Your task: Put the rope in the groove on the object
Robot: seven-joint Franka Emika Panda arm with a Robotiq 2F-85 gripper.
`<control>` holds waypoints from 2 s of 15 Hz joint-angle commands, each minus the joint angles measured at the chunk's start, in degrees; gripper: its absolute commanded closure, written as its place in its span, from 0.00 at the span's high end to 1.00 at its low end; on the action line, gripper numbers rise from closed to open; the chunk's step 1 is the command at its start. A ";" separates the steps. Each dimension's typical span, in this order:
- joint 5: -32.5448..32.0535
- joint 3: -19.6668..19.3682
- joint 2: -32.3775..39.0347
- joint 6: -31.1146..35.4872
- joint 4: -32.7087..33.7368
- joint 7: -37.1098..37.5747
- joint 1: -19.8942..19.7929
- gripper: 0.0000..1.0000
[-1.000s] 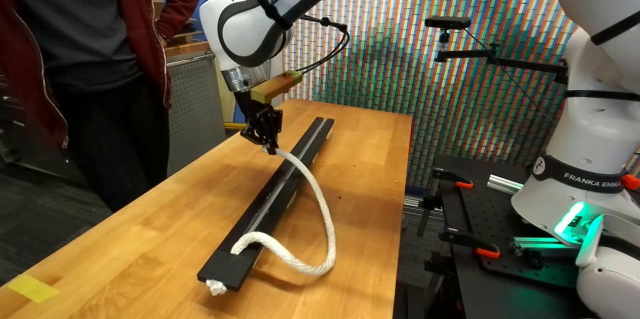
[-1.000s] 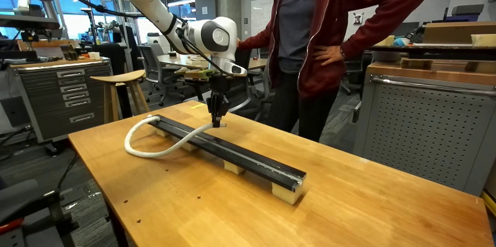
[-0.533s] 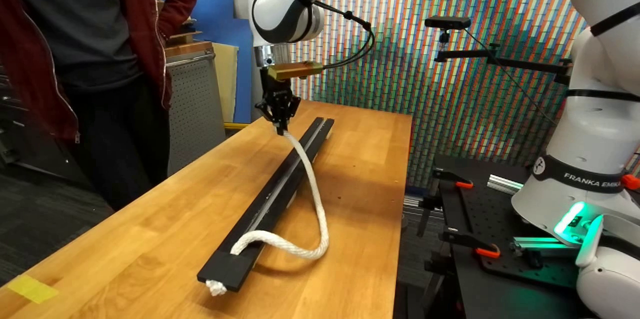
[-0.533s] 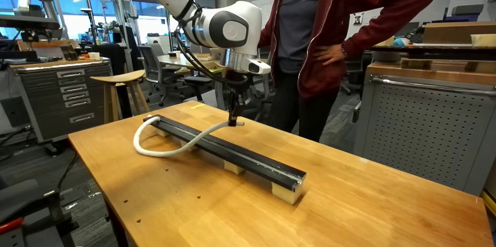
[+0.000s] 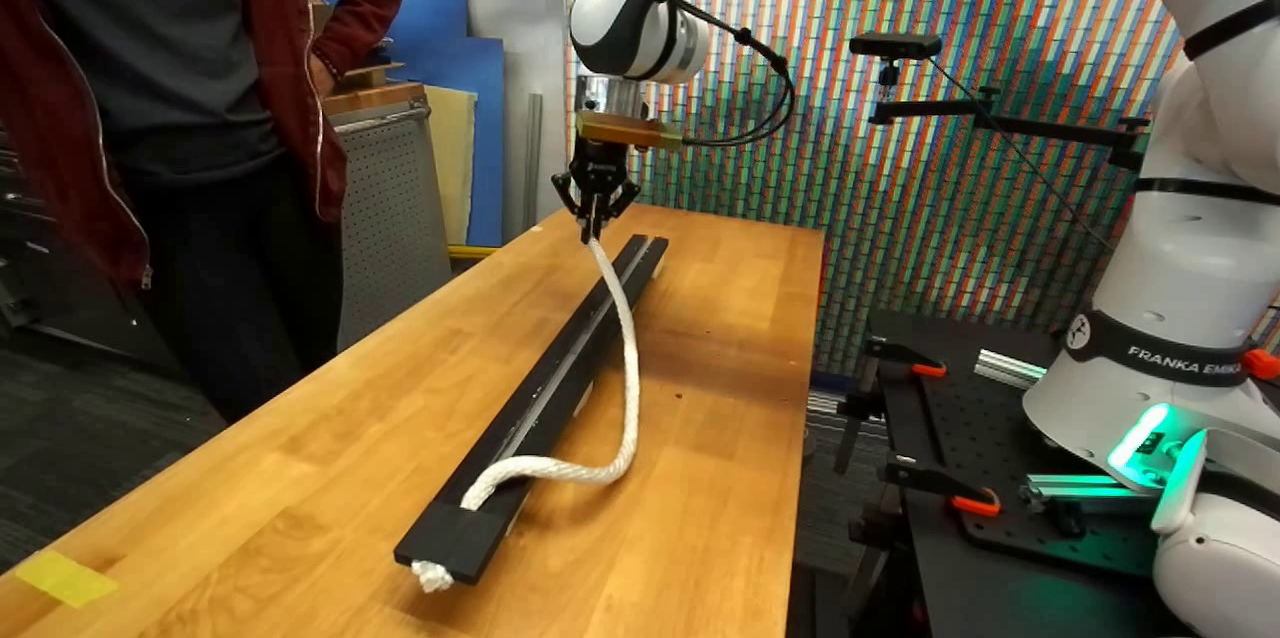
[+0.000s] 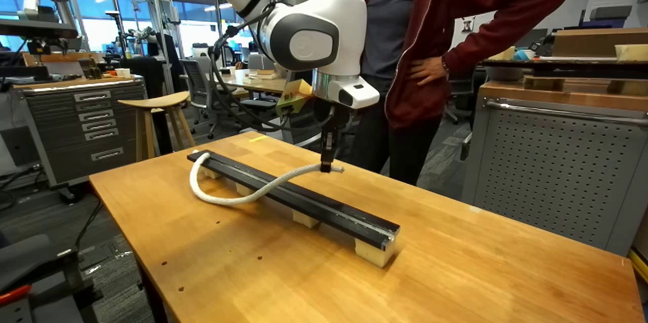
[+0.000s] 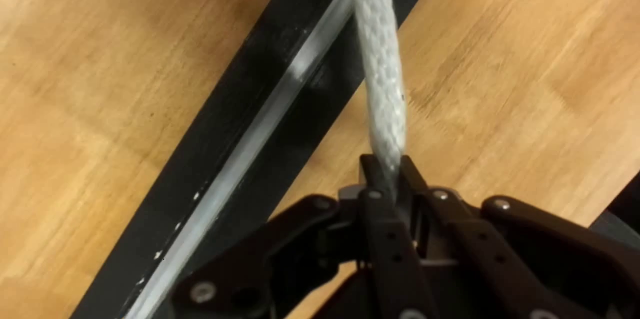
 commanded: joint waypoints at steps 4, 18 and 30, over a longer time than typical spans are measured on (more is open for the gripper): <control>11.02 -0.23 -6.16 10.13 -10.15 1.68 -3.81 0.03; 34.64 -1.86 -15.24 14.41 -21.37 -9.51 -10.87 0.03; 32.22 -2.50 -7.85 13.23 -12.25 -15.68 -8.51 0.03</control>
